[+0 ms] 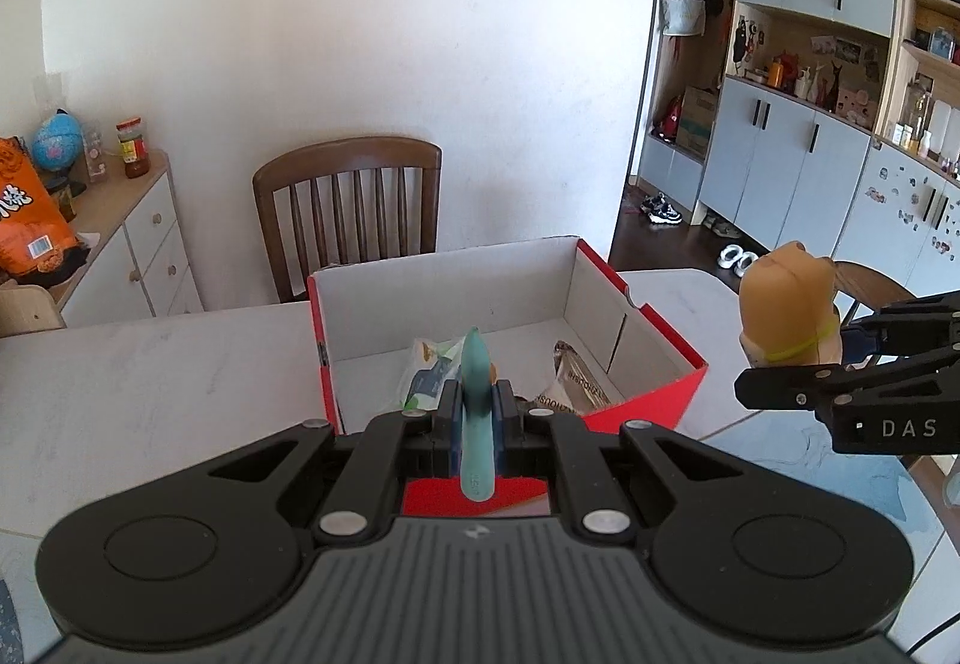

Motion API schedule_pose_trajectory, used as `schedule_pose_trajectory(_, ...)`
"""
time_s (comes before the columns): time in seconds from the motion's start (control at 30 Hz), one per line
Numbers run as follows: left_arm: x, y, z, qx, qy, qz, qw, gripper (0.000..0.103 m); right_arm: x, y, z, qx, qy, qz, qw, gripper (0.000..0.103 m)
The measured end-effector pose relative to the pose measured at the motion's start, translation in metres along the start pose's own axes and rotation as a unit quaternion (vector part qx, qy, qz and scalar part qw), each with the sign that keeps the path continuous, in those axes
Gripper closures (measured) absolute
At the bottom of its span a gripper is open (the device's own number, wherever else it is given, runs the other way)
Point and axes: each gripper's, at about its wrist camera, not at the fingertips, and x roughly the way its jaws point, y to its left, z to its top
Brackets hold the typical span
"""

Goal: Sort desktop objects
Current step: 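Lift the teal piece and yellow toy with both grippers toward the red box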

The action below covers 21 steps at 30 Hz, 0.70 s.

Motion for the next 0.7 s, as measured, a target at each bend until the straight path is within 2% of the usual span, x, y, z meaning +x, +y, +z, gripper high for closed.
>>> schedule_pose_trajectory(0.43,0.043,0.017,0.026,-0.015,0.02,0.003,0.9997,0.094,0.041,-0.009,0.032,-0.014,0.008,0.004,1.0,0.06)
schedule_pose_trajectory(0.7,0.067,0.02,0.033,-0.006,0.034,0.005,0.9994,0.094,0.066,-0.007,0.04,-0.027,0.018,0.004,0.999,0.06)
